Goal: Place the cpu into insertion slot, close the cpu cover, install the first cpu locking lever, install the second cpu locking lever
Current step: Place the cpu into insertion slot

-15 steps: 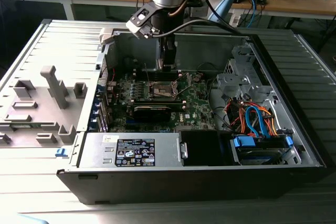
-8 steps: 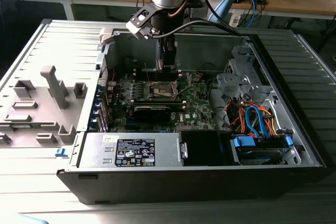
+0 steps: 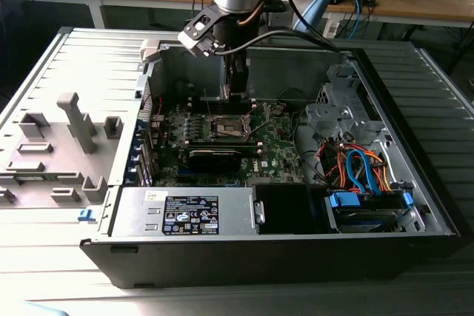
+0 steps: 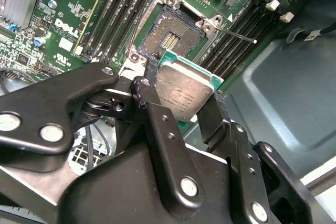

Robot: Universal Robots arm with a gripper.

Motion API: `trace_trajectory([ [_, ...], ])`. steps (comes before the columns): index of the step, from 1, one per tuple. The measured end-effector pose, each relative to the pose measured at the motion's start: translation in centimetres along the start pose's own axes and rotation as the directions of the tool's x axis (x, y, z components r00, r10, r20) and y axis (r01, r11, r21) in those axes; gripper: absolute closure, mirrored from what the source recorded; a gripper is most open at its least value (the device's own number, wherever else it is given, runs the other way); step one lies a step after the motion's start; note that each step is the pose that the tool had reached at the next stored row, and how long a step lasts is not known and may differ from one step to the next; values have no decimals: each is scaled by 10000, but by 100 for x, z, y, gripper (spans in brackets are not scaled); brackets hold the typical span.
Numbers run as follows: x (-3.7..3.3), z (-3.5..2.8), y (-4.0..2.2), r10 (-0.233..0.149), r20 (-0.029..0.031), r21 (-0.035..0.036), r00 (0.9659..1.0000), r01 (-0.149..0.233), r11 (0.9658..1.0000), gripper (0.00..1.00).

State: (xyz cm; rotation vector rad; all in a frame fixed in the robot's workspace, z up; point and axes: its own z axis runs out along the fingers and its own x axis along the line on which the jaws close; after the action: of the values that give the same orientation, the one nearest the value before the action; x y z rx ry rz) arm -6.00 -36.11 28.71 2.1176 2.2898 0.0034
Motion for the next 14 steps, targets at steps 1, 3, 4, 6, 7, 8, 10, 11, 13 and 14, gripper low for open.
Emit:
trace_trajectory([
  [1, 0, 1, 0, 0, 0, 0, 10000, 0, 10000, 45],
  [3, 0, 4, 0, 0, -1, 0, 10000, 0, 10000, 45],
  [4, 0, 6, 0, 0, -1, 0, 10000, 0, 10000, 45],
  [6, 0, 9, 0, 0, -1, 0, 10000, 0, 10000, 45],
  [7, 0, 17, 0, 0, -1, 0, 10000, 0, 10000, 45],
  [8, 0, 24, 0, 0, 0, 1, 10000, 0, 10000, 45],
  [10, 0, 26, 0, 0, 0, 1, 10000, 0, 10000, 45],
  [11, 1, 29, 0, 0, -1, 0, 10000, 0, 10000, 45],
  [13, 1, 34, 0, 0, 0, 0, 10000, 0, 10000, 45],
  [14, 1, 37, 0, 0, 0, 0, 10000, 0, 10000, 45],
])
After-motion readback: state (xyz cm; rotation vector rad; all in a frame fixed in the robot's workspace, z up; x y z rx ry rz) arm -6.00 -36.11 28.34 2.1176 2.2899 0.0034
